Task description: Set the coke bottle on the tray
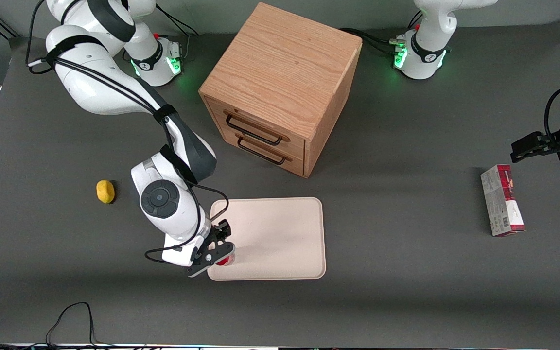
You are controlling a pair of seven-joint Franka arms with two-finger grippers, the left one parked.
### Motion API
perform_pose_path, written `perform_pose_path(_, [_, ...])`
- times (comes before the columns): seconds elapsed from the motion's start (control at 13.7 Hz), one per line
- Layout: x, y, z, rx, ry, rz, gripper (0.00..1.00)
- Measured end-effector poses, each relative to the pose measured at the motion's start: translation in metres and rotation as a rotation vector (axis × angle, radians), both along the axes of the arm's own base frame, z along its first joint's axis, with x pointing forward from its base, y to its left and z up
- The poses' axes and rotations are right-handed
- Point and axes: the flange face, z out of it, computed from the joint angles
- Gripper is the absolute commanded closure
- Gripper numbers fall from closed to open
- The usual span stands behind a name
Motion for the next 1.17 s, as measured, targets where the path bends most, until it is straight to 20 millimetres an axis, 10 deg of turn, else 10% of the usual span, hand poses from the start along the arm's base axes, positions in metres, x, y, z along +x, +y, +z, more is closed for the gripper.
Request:
perform_pose_path(0.44, [0.005, -0.026, 0.056, 0.084, -0.018, -0.133, 0.00])
perform_pose_path(0.66, [-0.013, -0.088, 0.114, 0.160, 0.068, -0.291, 0.00])
perform_pose_path(1.17, [-0.138, -0.239, 0.204, 0.082, 0.110, -0.551, 0.00])
